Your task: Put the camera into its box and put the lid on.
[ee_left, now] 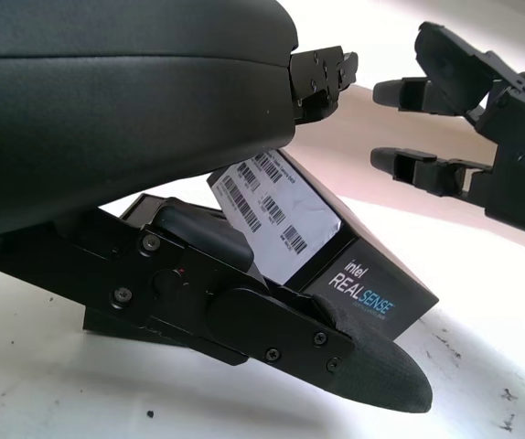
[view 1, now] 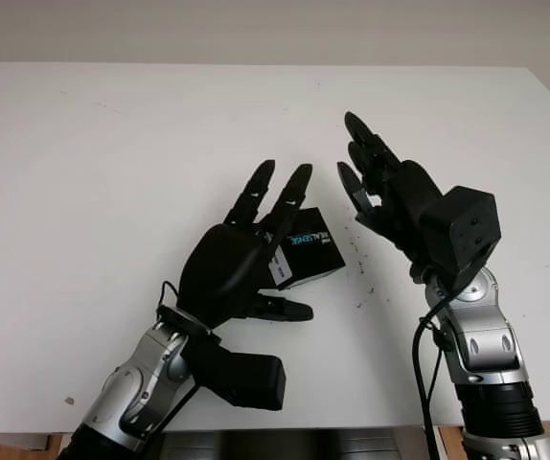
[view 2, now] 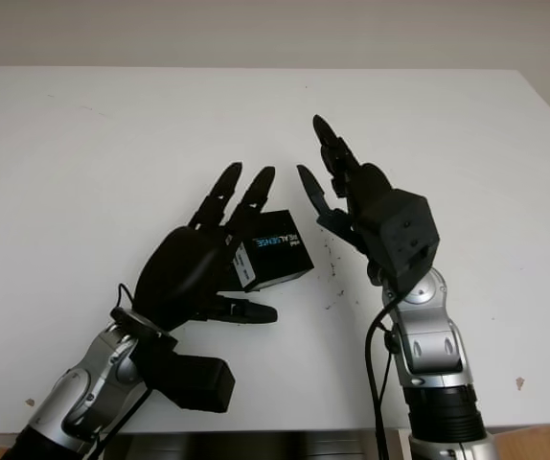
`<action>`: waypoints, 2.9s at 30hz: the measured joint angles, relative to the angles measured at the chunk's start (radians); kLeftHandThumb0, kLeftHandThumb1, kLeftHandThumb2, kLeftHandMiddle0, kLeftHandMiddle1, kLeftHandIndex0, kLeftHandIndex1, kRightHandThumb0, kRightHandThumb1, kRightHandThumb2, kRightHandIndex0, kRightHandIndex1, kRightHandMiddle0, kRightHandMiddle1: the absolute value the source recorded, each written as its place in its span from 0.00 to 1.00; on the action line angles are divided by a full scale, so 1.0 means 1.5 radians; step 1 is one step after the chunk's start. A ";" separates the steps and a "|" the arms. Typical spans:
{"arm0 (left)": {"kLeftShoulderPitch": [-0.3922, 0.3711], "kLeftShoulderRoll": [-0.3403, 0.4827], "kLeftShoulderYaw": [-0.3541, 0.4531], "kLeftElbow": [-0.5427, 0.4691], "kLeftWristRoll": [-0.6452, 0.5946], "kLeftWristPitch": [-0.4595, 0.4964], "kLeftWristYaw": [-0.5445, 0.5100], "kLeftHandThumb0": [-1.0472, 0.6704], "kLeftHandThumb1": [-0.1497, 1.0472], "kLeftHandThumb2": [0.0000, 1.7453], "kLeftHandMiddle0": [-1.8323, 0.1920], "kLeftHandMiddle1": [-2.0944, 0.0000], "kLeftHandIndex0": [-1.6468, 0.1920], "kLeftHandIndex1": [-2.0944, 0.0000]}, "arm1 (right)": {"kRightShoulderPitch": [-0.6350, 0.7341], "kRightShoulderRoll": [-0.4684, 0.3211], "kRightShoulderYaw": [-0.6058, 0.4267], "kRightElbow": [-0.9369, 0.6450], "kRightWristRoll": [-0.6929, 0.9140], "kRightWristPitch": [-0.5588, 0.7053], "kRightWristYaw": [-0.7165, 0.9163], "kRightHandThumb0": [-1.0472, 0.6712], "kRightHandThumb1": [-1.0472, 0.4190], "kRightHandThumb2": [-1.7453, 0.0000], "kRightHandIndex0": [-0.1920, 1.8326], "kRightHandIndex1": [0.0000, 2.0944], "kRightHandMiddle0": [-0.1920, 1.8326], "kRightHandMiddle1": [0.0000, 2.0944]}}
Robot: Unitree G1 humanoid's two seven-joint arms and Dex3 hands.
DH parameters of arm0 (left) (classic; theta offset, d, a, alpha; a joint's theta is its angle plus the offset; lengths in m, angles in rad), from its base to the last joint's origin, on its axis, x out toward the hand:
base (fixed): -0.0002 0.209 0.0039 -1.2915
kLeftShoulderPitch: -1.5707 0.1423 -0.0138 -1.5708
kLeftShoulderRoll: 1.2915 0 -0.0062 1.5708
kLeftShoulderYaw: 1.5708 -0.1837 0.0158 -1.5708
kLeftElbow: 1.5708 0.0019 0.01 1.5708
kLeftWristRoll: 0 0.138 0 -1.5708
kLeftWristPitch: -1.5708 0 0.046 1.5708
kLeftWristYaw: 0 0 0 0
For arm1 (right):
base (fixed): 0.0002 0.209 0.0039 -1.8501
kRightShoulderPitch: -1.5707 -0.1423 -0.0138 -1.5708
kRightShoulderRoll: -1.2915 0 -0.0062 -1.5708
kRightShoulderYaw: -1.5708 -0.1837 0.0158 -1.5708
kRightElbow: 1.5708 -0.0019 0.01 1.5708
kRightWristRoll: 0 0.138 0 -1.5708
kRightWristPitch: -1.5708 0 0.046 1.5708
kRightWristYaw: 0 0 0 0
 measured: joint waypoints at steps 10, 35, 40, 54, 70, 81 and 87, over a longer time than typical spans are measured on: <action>0.000 -0.007 -0.003 0.002 -0.015 0.002 0.000 0.06 0.98 0.03 0.97 0.97 0.99 0.99 | 0.000 0.002 0.000 0.000 0.000 0.000 -0.003 0.23 0.00 0.68 0.10 0.02 0.10 0.03; -0.008 -0.005 -0.006 0.023 -0.004 -0.022 0.063 0.38 0.99 0.03 0.98 0.39 0.91 0.52 | 0.004 0.002 0.000 0.000 -0.001 -0.003 -0.003 0.23 0.00 0.69 0.10 0.03 0.11 0.03; -0.013 -0.004 -0.008 0.037 0.005 -0.036 0.089 0.46 1.00 0.08 0.92 0.24 0.90 0.39 | 0.004 0.002 0.000 0.000 -0.001 -0.003 -0.004 0.23 0.00 0.69 0.10 0.03 0.11 0.03; -0.016 0.000 -0.008 0.042 0.004 -0.046 0.095 0.53 0.99 0.04 0.86 0.23 0.89 0.30 | 0.005 0.003 0.000 -0.001 0.000 -0.001 -0.007 0.24 0.00 0.69 0.10 0.03 0.10 0.02; -0.036 -0.010 0.039 0.075 -0.185 -0.112 0.069 0.54 1.00 0.13 0.91 0.10 0.91 0.26 | 0.010 0.005 0.000 -0.002 0.000 -0.001 -0.007 0.24 0.00 0.69 0.10 0.03 0.11 0.03; -0.090 0.016 0.140 0.112 -0.334 -0.121 -0.018 0.54 1.00 0.05 0.80 0.34 0.82 0.34 | 0.013 0.005 -0.002 -0.001 0.005 -0.001 -0.002 0.24 0.00 0.69 0.10 0.02 0.10 0.03; -0.103 0.040 0.167 0.140 -0.406 -0.142 -0.091 0.53 1.00 0.05 0.80 0.32 0.81 0.36 | 0.013 0.005 -0.002 -0.002 0.005 -0.001 -0.002 0.24 0.00 0.69 0.10 0.03 0.11 0.03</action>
